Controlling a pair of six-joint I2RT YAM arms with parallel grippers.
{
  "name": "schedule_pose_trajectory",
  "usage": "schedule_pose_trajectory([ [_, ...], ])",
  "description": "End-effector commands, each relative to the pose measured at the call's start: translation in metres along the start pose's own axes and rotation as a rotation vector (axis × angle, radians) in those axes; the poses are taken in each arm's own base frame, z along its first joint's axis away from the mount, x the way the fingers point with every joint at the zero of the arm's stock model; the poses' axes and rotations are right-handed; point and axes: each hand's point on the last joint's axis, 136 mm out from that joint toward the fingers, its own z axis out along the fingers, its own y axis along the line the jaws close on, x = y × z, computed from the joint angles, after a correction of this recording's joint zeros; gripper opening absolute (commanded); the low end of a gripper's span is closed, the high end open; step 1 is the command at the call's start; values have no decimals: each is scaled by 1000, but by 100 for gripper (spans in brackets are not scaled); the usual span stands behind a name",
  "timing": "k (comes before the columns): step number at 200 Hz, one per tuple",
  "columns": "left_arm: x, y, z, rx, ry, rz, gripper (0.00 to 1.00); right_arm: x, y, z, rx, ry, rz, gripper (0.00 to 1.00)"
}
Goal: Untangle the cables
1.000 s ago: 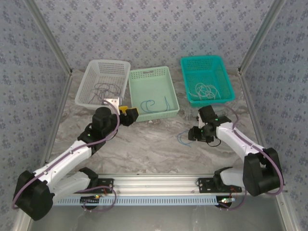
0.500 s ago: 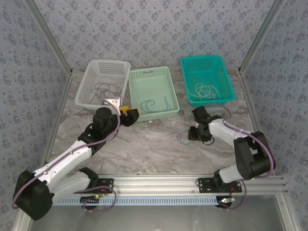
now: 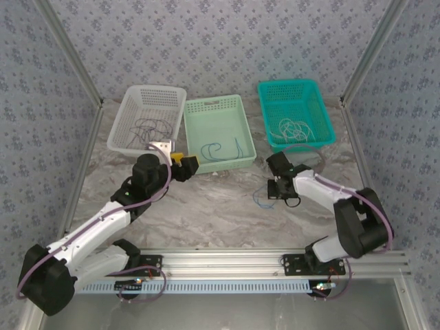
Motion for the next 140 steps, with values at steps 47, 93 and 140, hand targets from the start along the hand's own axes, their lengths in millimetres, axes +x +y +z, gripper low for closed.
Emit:
schedule_pose_trajectory([
  [47,30,-64,30,208,193,159,67,-39,49,-102,-269,-315,-171,0],
  [93,40,-96,46,355,227,152,64,-45,63,-145,-376,-411,-205,0],
  [140,59,-137,46,527,323,195,62,-46,69,-158,-402,-435,-236,0],
])
